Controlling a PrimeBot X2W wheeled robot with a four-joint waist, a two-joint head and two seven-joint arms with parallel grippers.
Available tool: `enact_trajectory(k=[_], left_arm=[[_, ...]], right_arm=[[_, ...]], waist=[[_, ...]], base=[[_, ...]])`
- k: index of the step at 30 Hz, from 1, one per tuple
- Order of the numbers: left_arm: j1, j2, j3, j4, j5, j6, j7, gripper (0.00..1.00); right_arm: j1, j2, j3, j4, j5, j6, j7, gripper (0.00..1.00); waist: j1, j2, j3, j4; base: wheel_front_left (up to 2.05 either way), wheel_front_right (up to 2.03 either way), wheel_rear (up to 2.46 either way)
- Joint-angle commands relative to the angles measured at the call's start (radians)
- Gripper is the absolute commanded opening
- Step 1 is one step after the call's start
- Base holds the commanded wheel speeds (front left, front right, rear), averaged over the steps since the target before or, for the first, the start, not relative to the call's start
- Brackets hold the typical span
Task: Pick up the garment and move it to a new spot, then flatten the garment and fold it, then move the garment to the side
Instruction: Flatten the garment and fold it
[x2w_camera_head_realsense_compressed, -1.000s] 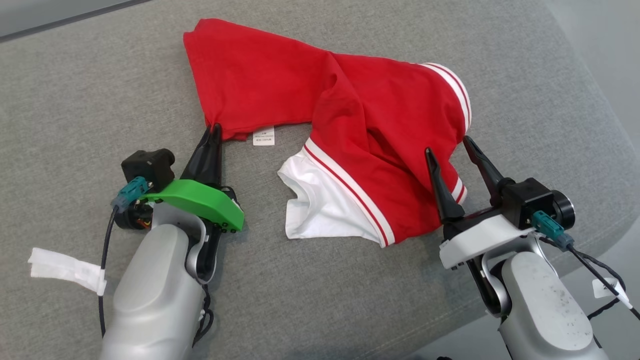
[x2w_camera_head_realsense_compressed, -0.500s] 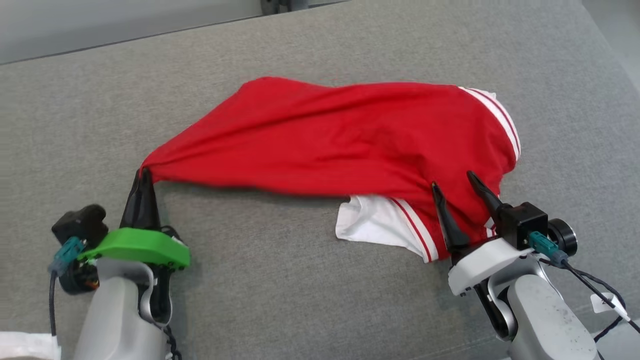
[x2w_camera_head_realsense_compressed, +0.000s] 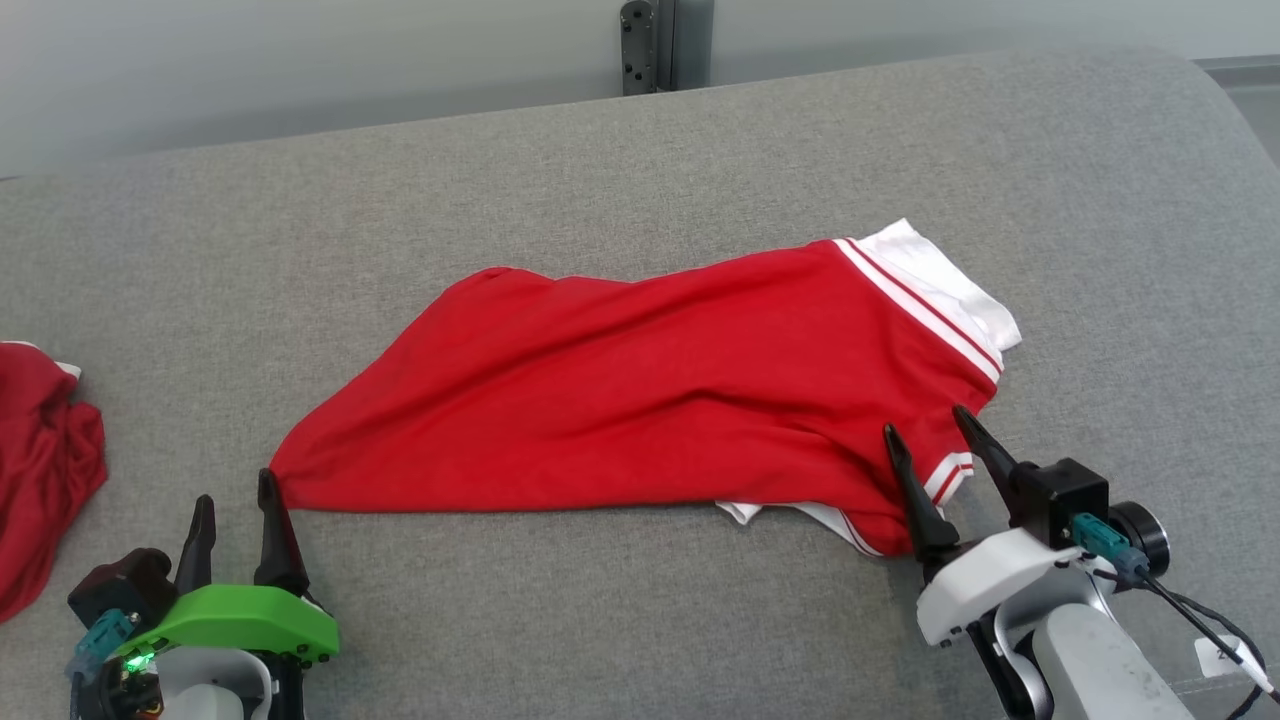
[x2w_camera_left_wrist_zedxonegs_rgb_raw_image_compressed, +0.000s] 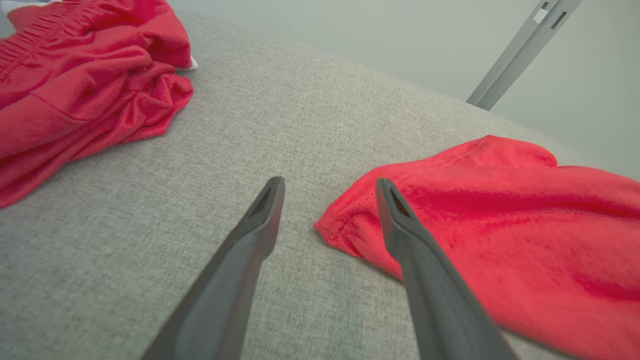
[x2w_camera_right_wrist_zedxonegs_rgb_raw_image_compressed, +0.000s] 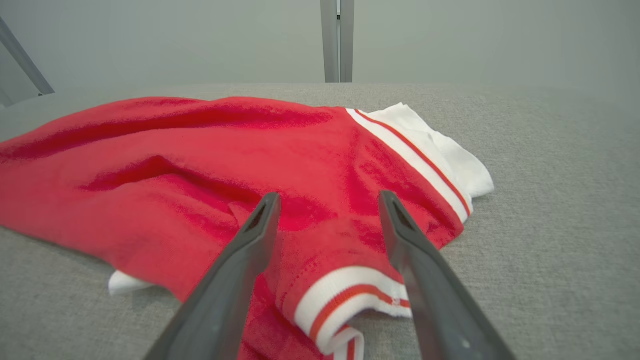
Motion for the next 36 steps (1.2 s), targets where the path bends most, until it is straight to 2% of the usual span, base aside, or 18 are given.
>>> enact_trajectory(k=[1,13,20,24,25,26,27,31,36], left_arm=[[0.019,0.004,-0.009,-0.016,-0.01,0.004,0.0,1.0],[0.077,0.005,-0.135,-0.097,-0.065,0.033,0.0,1.0],[0.085,0.004,-0.147,-0.119,-0.071,0.042,0.0,1.0],[0.087,0.004,-0.15,-0.121,-0.074,0.043,0.0,1.0],[0.086,0.004,-0.152,-0.122,-0.076,0.043,0.0,1.0],[0.087,0.004,-0.155,-0.123,-0.076,0.043,0.0,1.0],[0.086,0.004,-0.157,-0.124,-0.077,0.043,0.0,1.0],[0.08,0.004,-0.164,-0.122,-0.084,0.043,0.0,1.0],[0.077,0.004,-0.187,-0.115,-0.096,0.038,0.0,1.0]], right_arm=[[0.026,-0.005,-0.007,0.0,0.005,-0.001,0.0,1.0],[0.108,0.013,0.01,0.011,0.039,-0.001,0.0,1.0],[0.14,0.014,0.042,-0.015,0.065,-0.001,0.0,1.0],[0.128,0.009,0.035,0.009,0.042,-0.001,0.0,0.99],[0.121,0.01,0.029,0.009,0.036,-0.001,0.0,0.8],[0.112,0.013,0.02,0.007,0.031,-0.001,0.0,0.15],[0.106,0.013,0.011,0.004,0.025,-0.001,0.0,0.0],[0.07,-0.005,-0.026,-0.023,0.009,-0.001,-0.001,0.0],[-0.013,-0.067,-0.062,-0.02,-0.022,-0.001,0.0,0.0]], waist=[[0.0,0.0,-0.009,0.007],[0.0,0.0,-0.003,0.031],[0.0,0.0,-0.004,0.048],[0.0,0.0,-0.006,0.053],[0.0,0.0,-0.007,0.055],[0.0,0.0,-0.007,0.057],[0.0,0.0,-0.007,0.059],[0.0,0.0,-0.003,0.079],[0.0,0.0,0.002,0.118]], base=[[0.0,0.0,0.0],[0.0,0.0,0.0],[0.0,0.0,0.0],[0.0,0.0,0.0],[0.0,0.0,0.0],[0.0,0.0,0.0],[0.0,0.0,0.0],[0.0,0.0,0.0],[0.0,0.0,0.0]])
